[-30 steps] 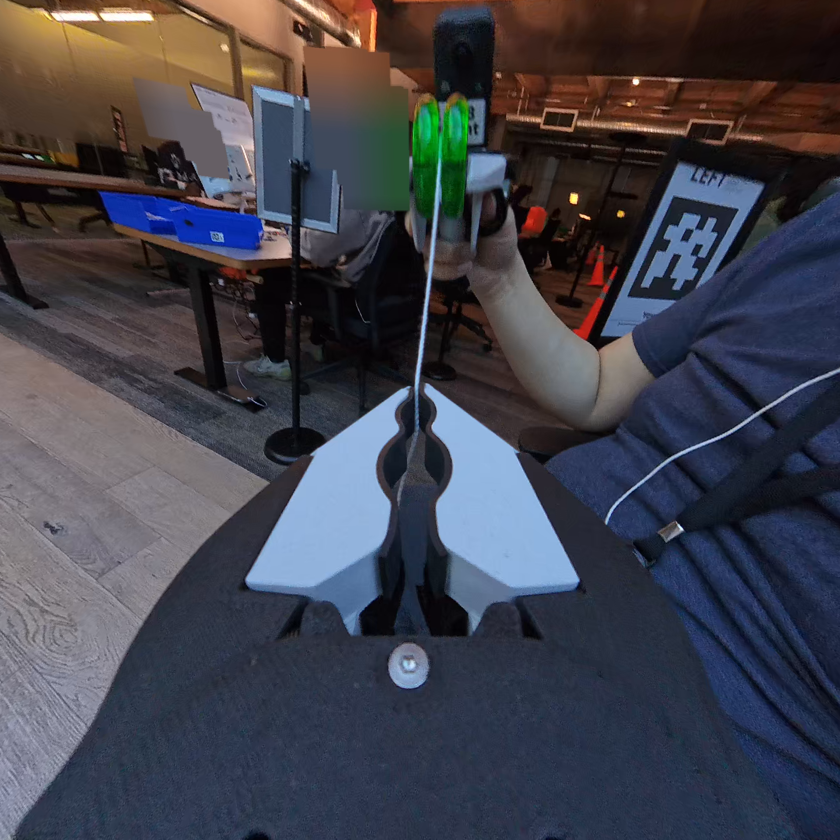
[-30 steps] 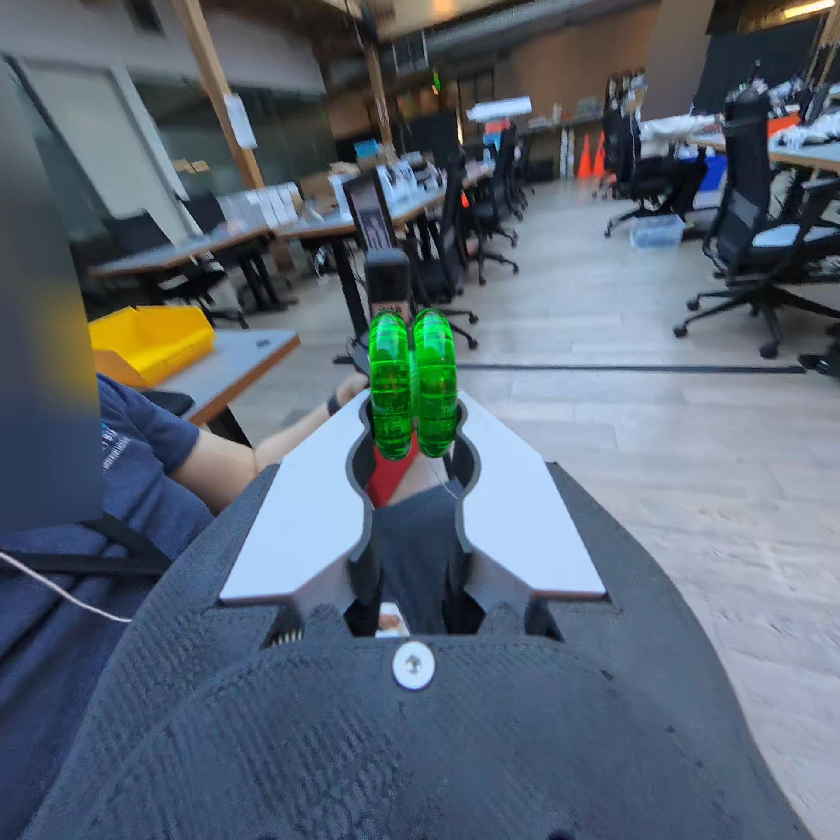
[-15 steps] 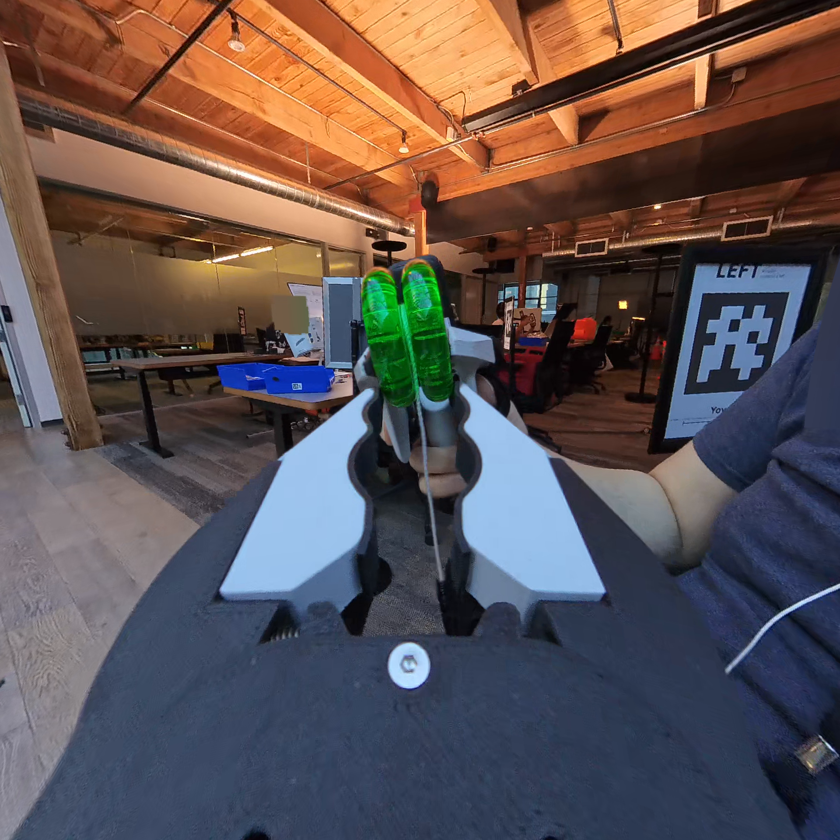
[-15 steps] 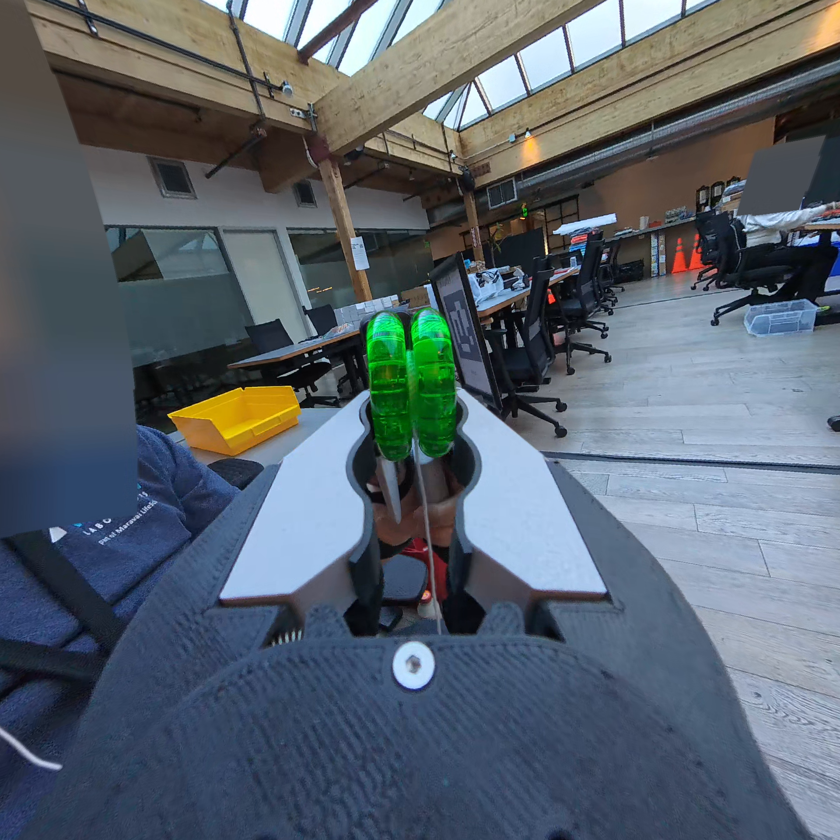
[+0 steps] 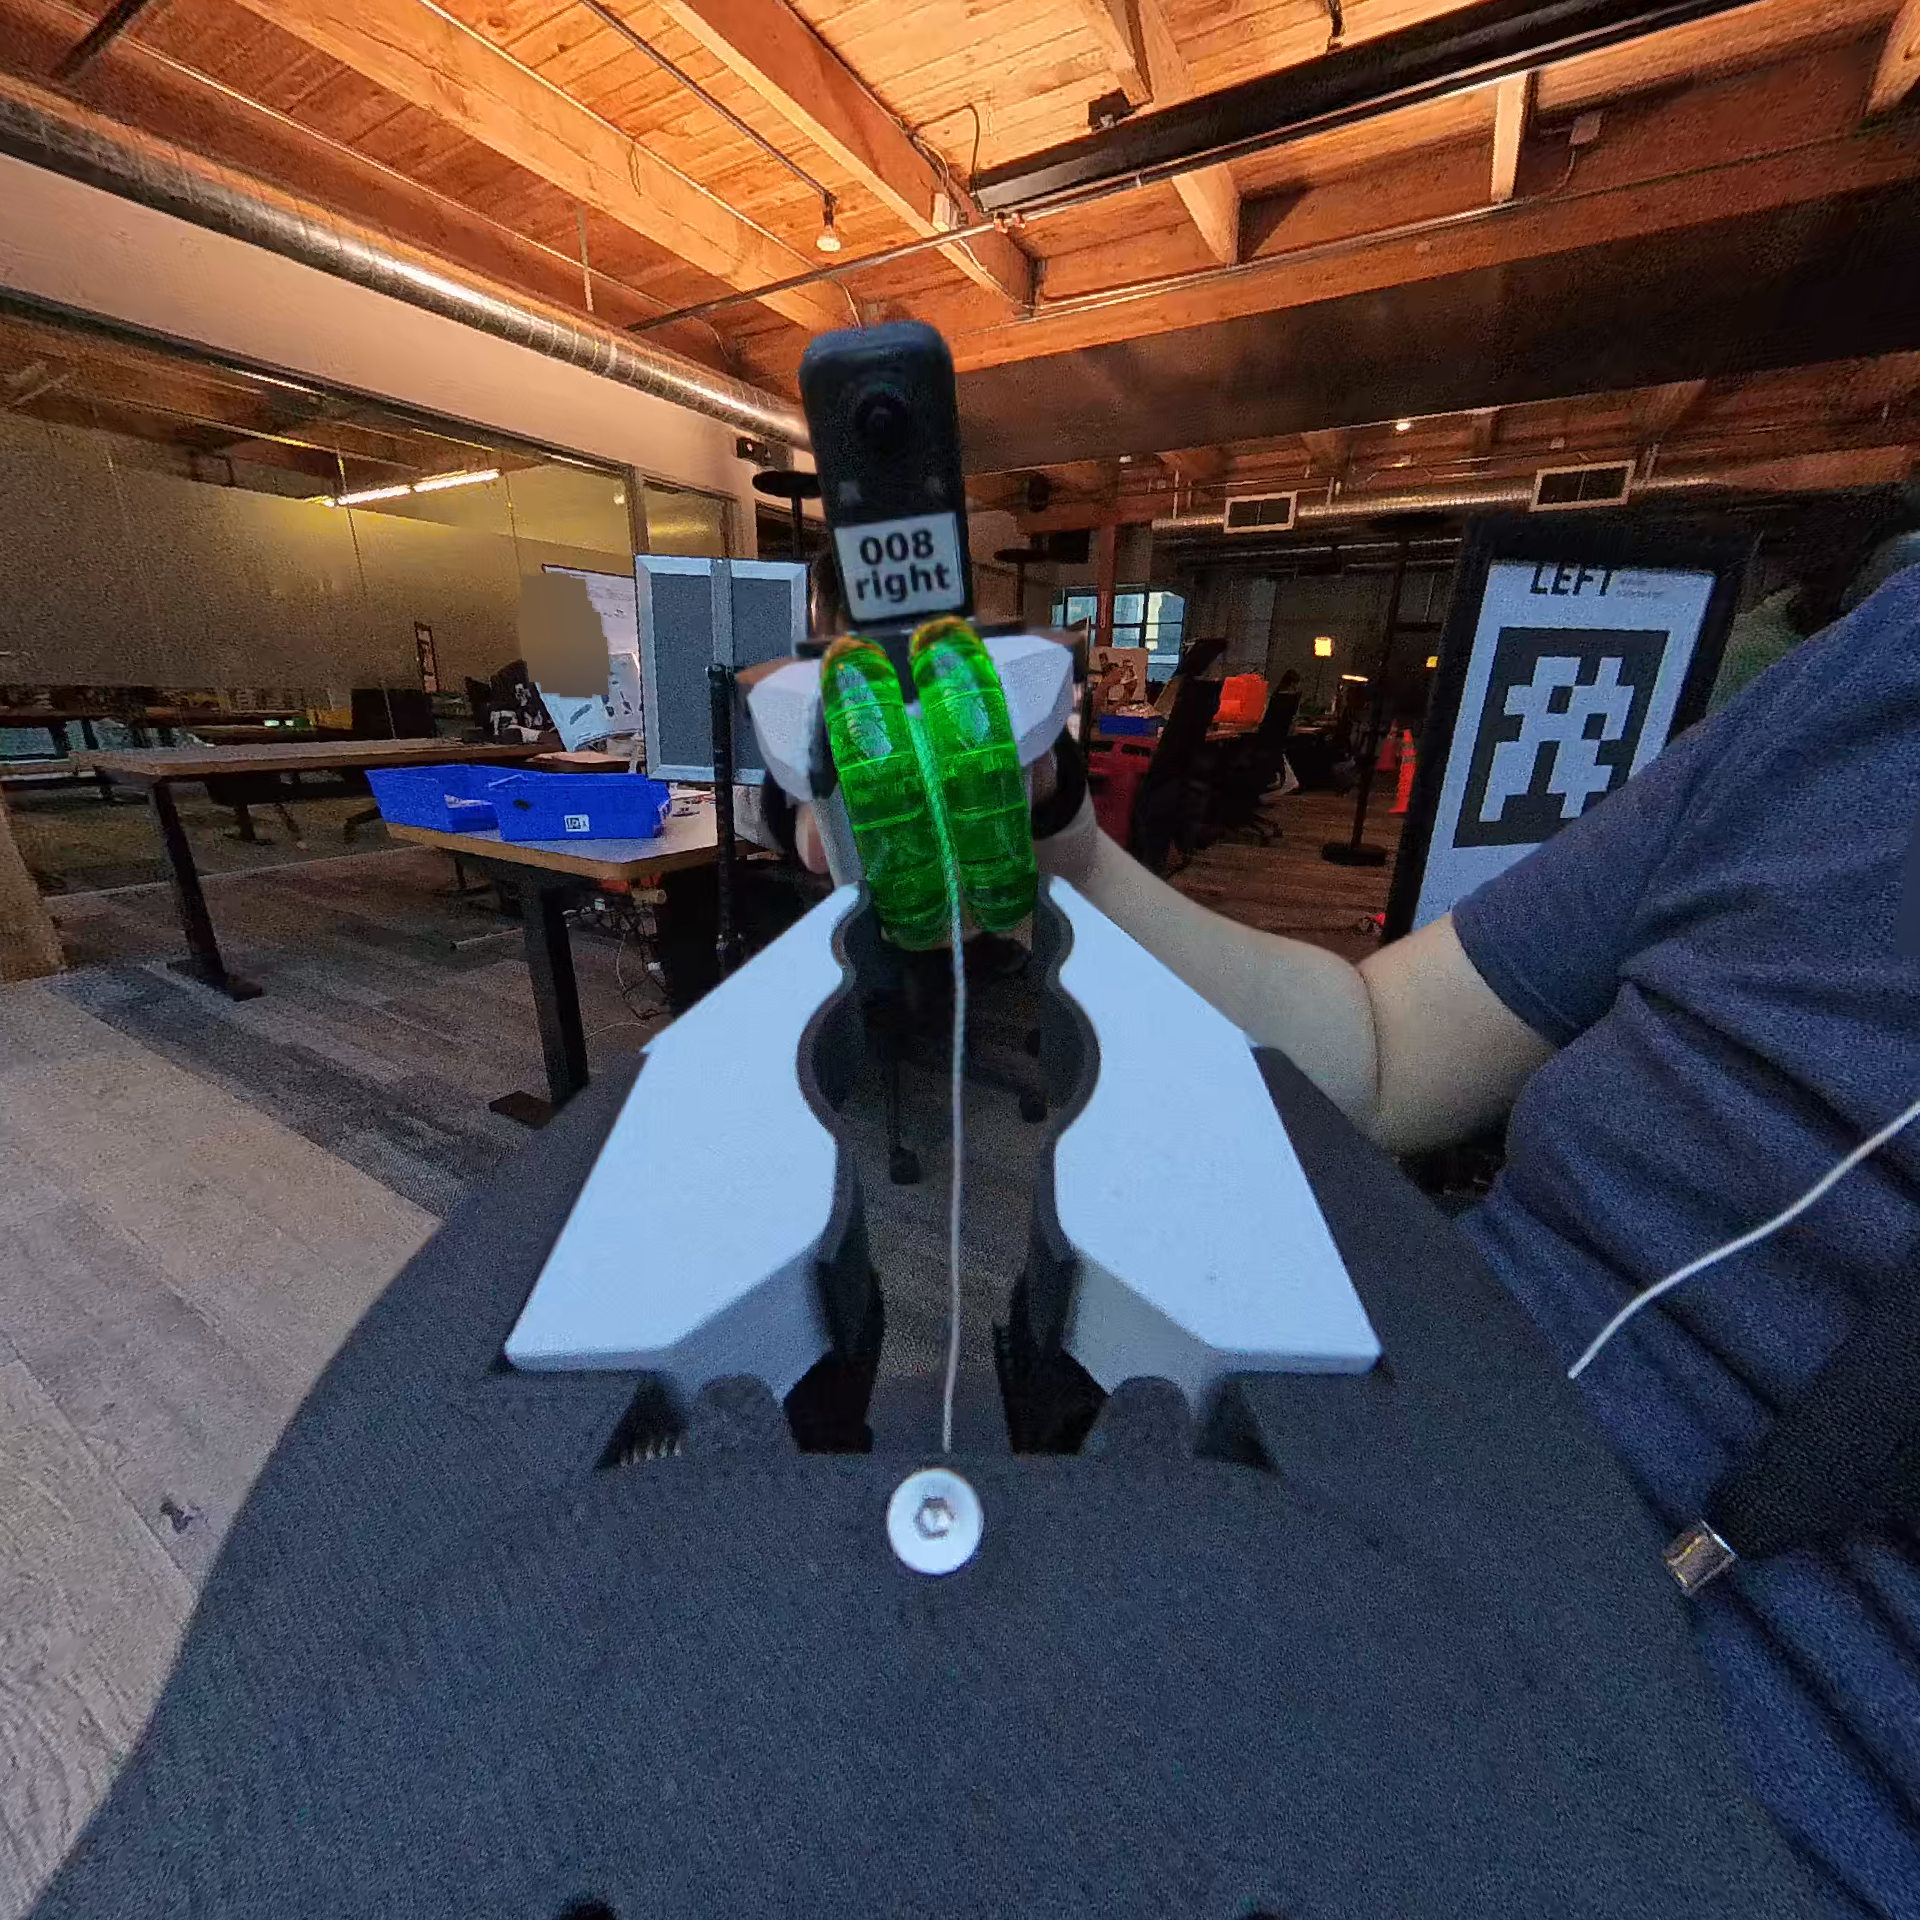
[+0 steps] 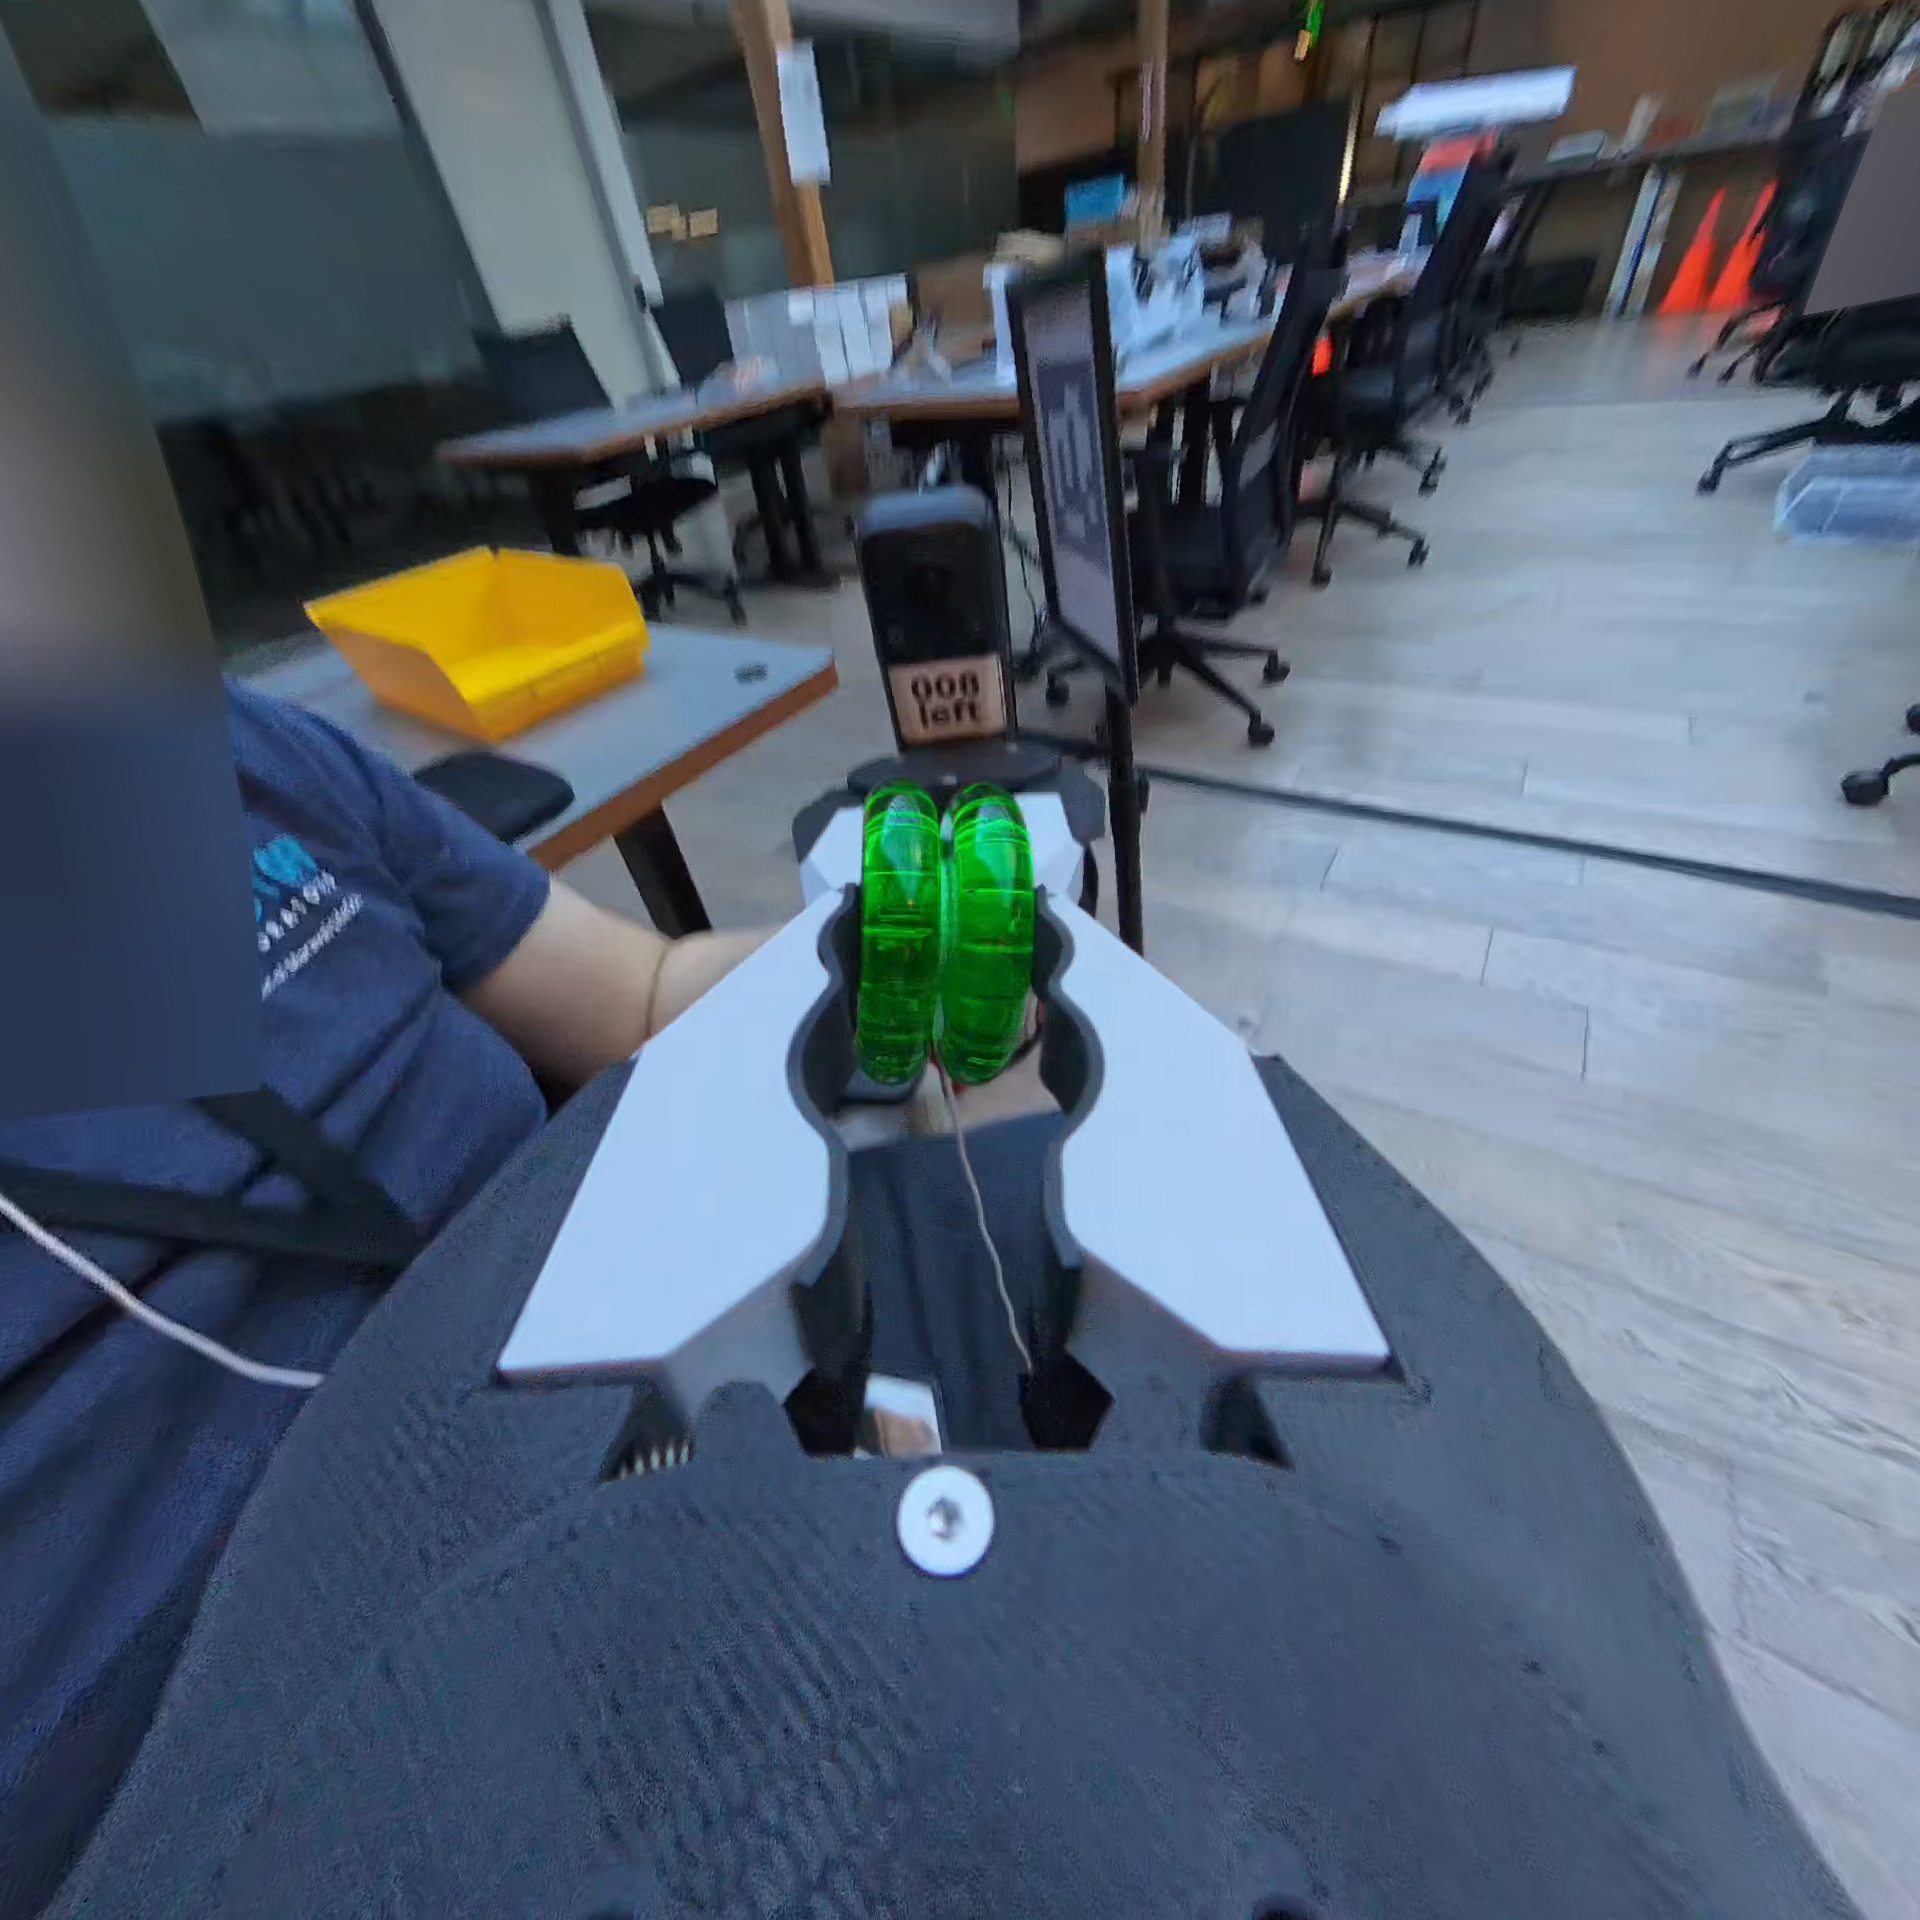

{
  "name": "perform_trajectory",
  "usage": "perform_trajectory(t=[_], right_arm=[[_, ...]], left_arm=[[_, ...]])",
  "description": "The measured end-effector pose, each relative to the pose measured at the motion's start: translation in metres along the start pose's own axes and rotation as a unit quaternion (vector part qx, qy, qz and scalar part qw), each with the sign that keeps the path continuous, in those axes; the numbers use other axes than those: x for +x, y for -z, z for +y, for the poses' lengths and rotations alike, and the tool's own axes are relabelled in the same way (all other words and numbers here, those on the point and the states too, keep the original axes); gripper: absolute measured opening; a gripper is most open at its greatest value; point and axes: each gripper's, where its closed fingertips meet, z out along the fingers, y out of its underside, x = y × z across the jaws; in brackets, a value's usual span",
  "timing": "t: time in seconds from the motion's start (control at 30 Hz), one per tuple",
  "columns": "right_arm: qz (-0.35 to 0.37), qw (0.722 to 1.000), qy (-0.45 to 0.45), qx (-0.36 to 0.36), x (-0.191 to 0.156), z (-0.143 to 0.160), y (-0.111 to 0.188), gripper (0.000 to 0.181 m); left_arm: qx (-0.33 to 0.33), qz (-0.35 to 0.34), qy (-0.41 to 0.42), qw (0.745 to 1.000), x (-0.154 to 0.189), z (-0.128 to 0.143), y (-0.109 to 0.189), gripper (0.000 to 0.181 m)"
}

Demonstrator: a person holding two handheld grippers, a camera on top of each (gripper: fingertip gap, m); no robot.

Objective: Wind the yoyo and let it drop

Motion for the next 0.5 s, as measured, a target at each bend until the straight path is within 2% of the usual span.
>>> perform_trajectory(t=[0.13,0.23,0.33,0.4,0.5], right_arm=[[0.024,0.977,0.076,-0.2,0.002,0.022,0.009,0.04],[0.021,0.934,0.131,-0.332,-0.004,0.042,0.017,0.033],[0.041,0.887,0.178,-0.423,0.001,0.06,0.022,0.031],[0.064,0.887,0.191,-0.414,0.006,0.06,0.019,0.031],[0.071,0.939,0.188,-0.28,0.003,0.032,0.007,0.031]], left_arm=[[-0.075,-0.008,-0.042,0.996,0.003,0.016,-0.003,0.027],[-0.118,-0.018,-0.073,0.99,0.006,0.026,-0.005,0.027],[-0.185,-0.043,-0.117,0.975,0.003,0.043,-0.008,0.027],[-0.19,-0.065,-0.151,0.968,-0.002,0.042,-0.005,0.028],[-0.079,-0.075,-0.123,0.986,-0.002,0.007,-0.002,0.029]])
